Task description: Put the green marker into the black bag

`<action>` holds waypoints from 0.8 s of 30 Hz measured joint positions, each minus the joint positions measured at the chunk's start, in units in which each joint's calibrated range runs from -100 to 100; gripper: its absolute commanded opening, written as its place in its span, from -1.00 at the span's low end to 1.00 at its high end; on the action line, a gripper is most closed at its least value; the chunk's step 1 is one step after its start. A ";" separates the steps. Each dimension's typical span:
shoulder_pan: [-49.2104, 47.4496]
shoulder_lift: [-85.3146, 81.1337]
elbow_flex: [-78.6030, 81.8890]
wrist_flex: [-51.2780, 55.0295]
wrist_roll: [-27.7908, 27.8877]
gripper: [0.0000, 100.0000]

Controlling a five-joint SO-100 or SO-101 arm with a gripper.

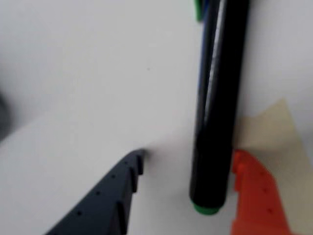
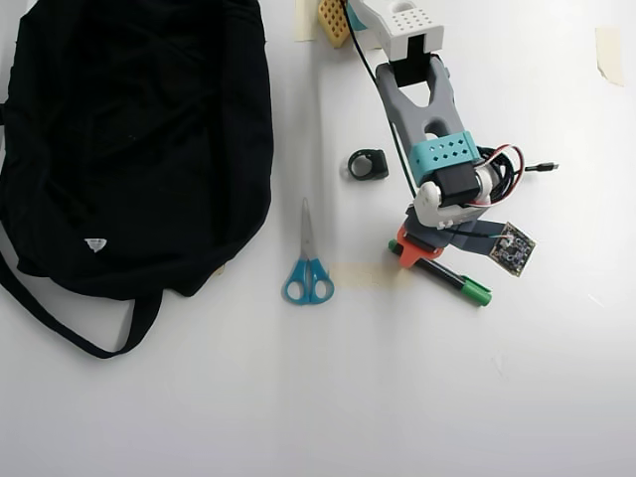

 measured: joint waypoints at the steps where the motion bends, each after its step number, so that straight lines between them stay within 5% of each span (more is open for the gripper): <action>1: 0.00 0.00 0.00 0.00 0.00 -0.57; 8: 0.00 0.00 0.00 -1.80 0.00 -0.77; 24: 0.07 0.00 0.00 -2.32 0.00 -0.82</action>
